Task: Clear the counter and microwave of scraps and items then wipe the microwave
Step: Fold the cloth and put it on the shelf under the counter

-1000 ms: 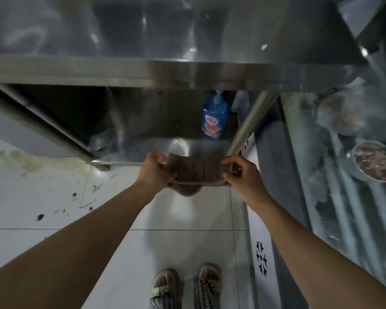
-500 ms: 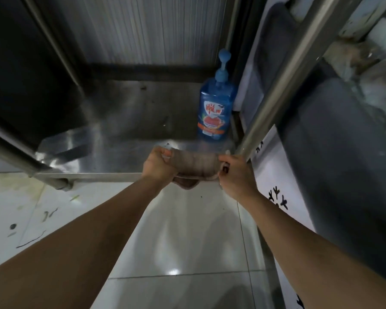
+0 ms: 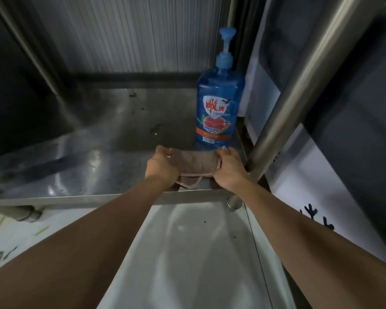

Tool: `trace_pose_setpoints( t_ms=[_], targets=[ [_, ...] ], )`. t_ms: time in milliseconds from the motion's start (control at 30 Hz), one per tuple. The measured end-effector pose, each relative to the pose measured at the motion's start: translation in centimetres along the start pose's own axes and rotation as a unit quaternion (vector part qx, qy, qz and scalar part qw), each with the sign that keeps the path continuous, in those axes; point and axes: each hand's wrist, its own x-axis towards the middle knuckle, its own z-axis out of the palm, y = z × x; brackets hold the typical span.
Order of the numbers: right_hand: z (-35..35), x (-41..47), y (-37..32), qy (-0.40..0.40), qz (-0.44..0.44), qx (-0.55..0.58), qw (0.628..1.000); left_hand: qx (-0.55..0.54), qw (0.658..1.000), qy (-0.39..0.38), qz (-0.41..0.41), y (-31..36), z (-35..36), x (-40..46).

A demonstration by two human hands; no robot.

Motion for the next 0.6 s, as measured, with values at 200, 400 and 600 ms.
trace_pose_setpoints(
  t_ms=[200,400,600],
  targets=[
    [1.6,0.6,1.7,-0.043,-0.049,-0.211,0.975,0.295,0.945,-0.060,0.128,-1.6,1.0,0.2],
    [0.9,-1.2,0.9,-0.074,-0.046,-0.262,0.961,0.375,0.911,-0.114,0.128,-1.5,-0.2,-1.2],
    [-3.1,-5.8,-2.5,-0.118,-0.046,-0.250,0.960,0.383,0.906,-0.155,0.088,1.6,-5.7,-5.7]
  ],
)
